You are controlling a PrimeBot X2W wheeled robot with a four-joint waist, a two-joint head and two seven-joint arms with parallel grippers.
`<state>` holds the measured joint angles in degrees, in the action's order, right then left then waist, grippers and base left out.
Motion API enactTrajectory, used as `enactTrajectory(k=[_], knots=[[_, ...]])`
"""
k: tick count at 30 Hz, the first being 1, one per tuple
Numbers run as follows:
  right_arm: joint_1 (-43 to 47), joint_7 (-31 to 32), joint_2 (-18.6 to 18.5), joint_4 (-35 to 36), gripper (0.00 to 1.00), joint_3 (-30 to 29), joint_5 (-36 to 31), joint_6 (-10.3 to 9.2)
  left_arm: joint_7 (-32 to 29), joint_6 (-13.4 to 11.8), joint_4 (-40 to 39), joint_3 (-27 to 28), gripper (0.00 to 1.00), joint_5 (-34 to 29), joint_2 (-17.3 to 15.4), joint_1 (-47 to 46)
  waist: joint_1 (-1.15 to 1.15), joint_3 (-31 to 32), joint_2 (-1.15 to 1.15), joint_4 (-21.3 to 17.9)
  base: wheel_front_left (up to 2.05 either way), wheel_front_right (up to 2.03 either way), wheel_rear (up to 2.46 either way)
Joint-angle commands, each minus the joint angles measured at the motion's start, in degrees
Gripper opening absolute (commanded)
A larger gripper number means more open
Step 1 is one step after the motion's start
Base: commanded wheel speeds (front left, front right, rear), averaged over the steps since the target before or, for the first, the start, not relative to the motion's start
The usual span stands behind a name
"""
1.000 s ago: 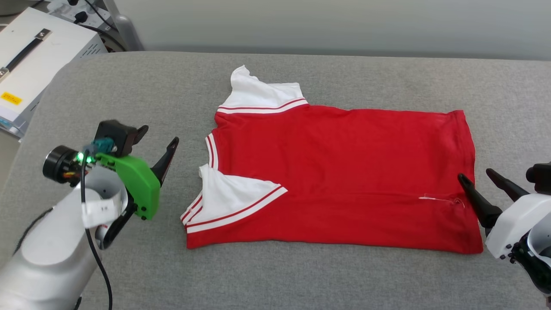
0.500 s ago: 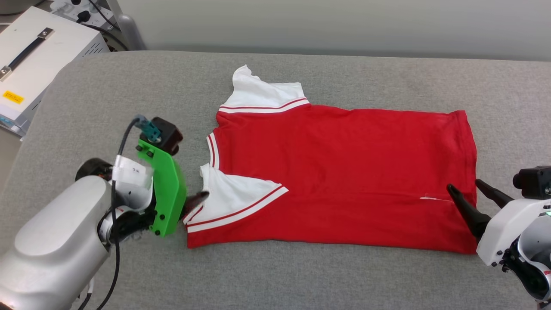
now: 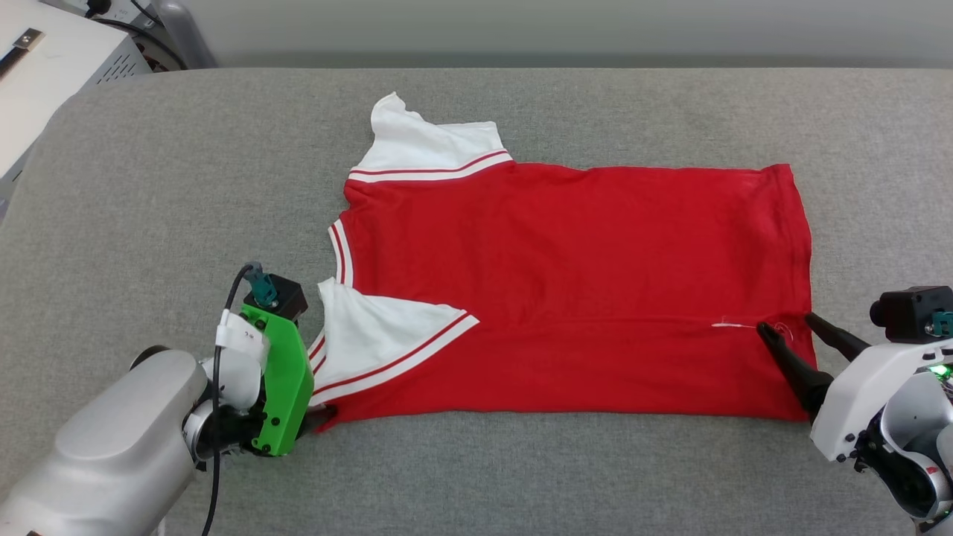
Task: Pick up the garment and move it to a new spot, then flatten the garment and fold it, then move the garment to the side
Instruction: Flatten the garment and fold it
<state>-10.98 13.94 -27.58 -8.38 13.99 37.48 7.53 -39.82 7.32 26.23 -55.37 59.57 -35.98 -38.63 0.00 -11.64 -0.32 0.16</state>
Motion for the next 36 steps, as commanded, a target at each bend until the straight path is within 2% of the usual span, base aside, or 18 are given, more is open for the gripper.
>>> enactTrajectory(k=[1, 4, 5, 6, 8, 9, 14, 19, 23, 29, 36], knots=[[-1.1, -0.2, 0.2, -0.2, 1.00, 0.3, 0.2, -0.04, 0.5, 0.2, 1.2, -1.1, 1.00, 0.2, 0.8, 1.3, 0.00, -0.4, 0.32, -0.3, 0.00, 0.00, 0.00], [-1.4, -0.2, 0.0, -0.5, 1.00, 0.7, 0.3, -0.04, 1.2, 0.2, 2.4, -2.8, 1.00, 0.5, 1.6, 1.3, 0.00, -0.5, 0.32, -0.3, 0.00, 0.00, 0.00], [-1.5, -0.2, -0.2, -0.5, 1.00, 0.8, 0.2, -0.04, 1.6, 0.2, 2.5, -3.3, 0.28, 0.6, 1.7, 1.2, 0.00, -0.4, 0.32, -0.3, 0.00, 0.00, 0.00], [-1.7, -0.3, -0.4, -0.5, 1.00, 0.9, 0.1, -0.04, 2.0, 0.2, 2.5, -3.8, 0.00, 0.8, 1.6, 1.1, 0.00, -0.2, 0.32, -0.2, 0.00, 0.00, 0.00], [-2.0, -0.3, -1.0, -0.4, 1.00, 1.1, -0.2, -0.04, 3.3, 0.2, 2.5, -4.6, 0.00, 1.1, 1.4, 0.7, 0.00, 0.5, 0.32, -0.1, 0.00, 0.00, 0.00], [-3.3, 0.7, -3.6, 0.7, 1.00, 2.2, -1.5, -0.04, 5.7, 0.2, 2.2, -5.5, 0.00, 2.3, 0.5, 0.5, 0.00, 2.1, 0.32, 0.0, 0.00, 0.00, 0.00], [-5.2, 6.0, -8.3, 2.3, 1.00, 3.0, -2.1, -0.04, 8.3, 0.2, 0.8, -6.9, 0.00, 3.0, -1.0, 0.3, 0.00, 3.8, 0.32, 0.1, 0.00, 0.00, 0.00], [-6.6, 17.1, -12.8, 4.5, 1.00, 5.0, 1.3, -0.04, 10.8, 0.2, -1.7, -8.8, 0.00, 2.9, -2.5, -0.2, 0.00, 4.4, 0.32, 0.1, 0.00, 0.00, 0.00], [-7.1, 25.8, -15.0, 4.2, 1.00, 5.8, 3.8, -0.04, 12.0, 0.2, -3.0, -9.7, 0.00, 3.2, -3.1, -0.9, 0.00, 4.0, 0.32, 0.3, 0.00, 0.00, 0.00], [-7.0, 32.7, -14.9, 1.9, 1.00, 7.0, 4.9, -0.04, 12.9, 0.2, -3.2, -10.7, 0.00, 3.3, -3.0, -2.9, 0.00, 2.7, 0.32, 0.9, 0.00, 0.00, 0.00], [-7.4, 33.1, -11.6, -3.5, 1.00, 8.0, 4.2, -0.04, 13.7, 0.2, -3.0, -11.7, 0.00, 3.6, -2.8, -4.8, 0.00, 0.4, 0.32, 1.7, 0.00, 0.00, 0.00]])
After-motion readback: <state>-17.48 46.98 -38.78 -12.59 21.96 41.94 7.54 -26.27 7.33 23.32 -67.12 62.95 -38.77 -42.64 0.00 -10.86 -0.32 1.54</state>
